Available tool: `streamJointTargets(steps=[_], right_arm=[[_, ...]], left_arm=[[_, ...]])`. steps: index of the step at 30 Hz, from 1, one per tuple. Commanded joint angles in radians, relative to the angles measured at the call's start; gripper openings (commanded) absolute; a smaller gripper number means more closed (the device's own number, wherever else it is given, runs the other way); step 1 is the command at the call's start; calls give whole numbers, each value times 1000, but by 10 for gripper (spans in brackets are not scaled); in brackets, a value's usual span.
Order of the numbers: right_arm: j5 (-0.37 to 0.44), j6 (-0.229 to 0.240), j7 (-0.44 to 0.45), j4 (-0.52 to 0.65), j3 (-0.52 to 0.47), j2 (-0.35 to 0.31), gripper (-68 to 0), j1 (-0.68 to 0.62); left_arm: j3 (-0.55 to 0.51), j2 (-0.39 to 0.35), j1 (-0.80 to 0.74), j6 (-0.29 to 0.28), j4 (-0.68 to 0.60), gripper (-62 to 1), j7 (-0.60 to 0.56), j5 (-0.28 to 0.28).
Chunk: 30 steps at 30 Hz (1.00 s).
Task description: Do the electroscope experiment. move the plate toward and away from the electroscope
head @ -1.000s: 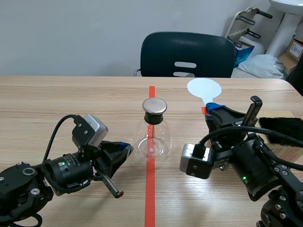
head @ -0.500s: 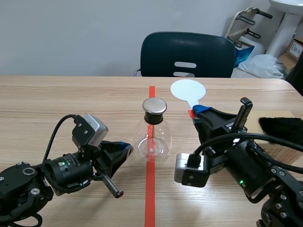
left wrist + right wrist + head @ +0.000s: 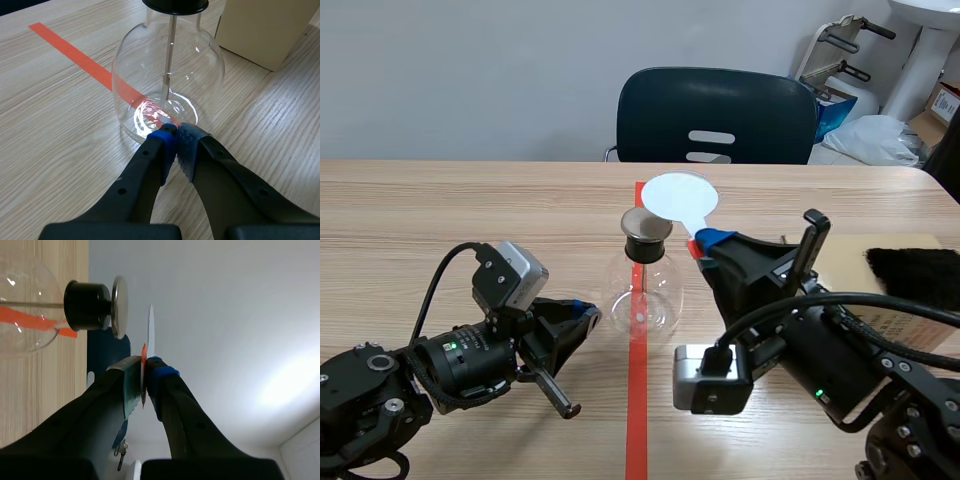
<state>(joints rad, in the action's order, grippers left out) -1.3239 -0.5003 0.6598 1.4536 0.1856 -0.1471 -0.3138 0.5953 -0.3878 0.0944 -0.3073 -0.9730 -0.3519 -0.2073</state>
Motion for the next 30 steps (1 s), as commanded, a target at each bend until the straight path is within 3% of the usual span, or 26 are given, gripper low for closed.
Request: streamJointTargets(steps=[1, 19, 30], right_arm=[[8, -5, 6, 21, 8, -8, -669, 9], [7, -4, 47, 21, 12, -8, -669, 9], [7, -4, -192, 21, 12, -8, -669, 9]], left_arm=[[-1, 5, 2, 0, -29, -573, -18, -6], [-1, 5, 2, 0, -29, -573, -18, -6], [-1, 5, 2, 0, -29, -573, -18, -6]])
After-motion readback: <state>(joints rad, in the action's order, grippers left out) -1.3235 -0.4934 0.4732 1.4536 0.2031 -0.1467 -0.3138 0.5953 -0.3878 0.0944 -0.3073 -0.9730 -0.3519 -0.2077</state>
